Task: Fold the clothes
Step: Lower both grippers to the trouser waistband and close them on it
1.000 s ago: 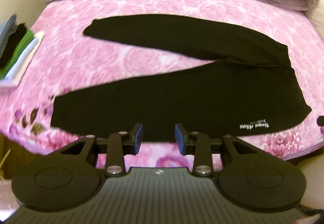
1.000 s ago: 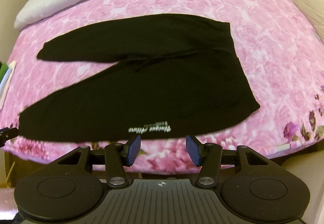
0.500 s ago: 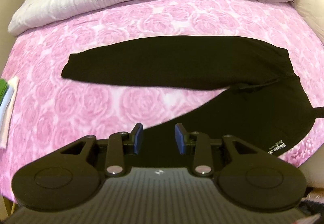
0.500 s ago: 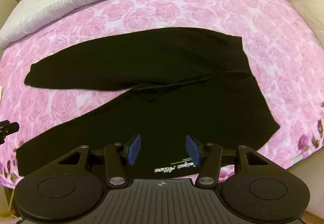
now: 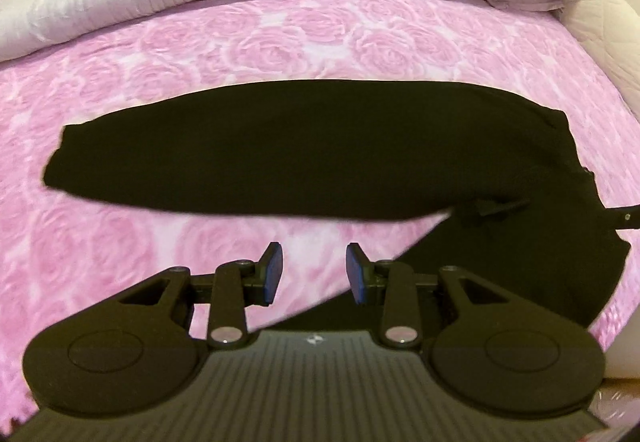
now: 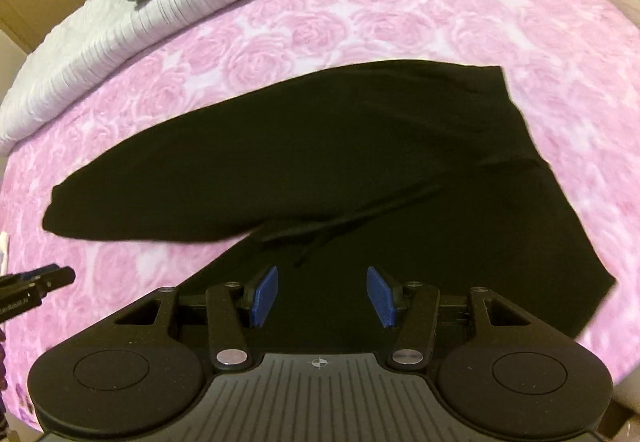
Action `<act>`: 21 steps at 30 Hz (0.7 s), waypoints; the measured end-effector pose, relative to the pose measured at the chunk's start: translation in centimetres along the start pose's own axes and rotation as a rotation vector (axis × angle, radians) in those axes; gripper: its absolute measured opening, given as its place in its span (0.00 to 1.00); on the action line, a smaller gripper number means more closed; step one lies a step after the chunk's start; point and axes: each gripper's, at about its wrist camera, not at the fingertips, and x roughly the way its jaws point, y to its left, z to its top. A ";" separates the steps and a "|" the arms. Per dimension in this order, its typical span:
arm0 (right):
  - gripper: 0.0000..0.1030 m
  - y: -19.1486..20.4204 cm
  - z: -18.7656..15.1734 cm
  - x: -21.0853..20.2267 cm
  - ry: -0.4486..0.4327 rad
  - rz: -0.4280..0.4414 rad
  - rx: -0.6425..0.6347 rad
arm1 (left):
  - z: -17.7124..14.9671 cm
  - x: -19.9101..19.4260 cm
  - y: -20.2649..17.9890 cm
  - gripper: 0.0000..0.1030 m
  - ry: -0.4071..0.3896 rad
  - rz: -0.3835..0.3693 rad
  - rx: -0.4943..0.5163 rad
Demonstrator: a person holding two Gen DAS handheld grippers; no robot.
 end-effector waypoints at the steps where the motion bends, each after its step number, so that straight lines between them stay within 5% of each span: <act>1: 0.52 -0.4 0.5 0.7 -0.005 0.008 0.004 | 0.5 1.2 -0.1 0.30 0.000 -0.002 -0.003; 10: 0.52 -2.9 8.3 9.5 -0.015 0.090 -0.120 | 5.8 10.4 -1.0 0.30 -0.046 -0.074 0.033; 21: 0.52 -2.8 18.6 15.2 -0.040 0.149 -0.391 | 14.4 18.0 0.1 0.30 -0.055 -0.084 0.404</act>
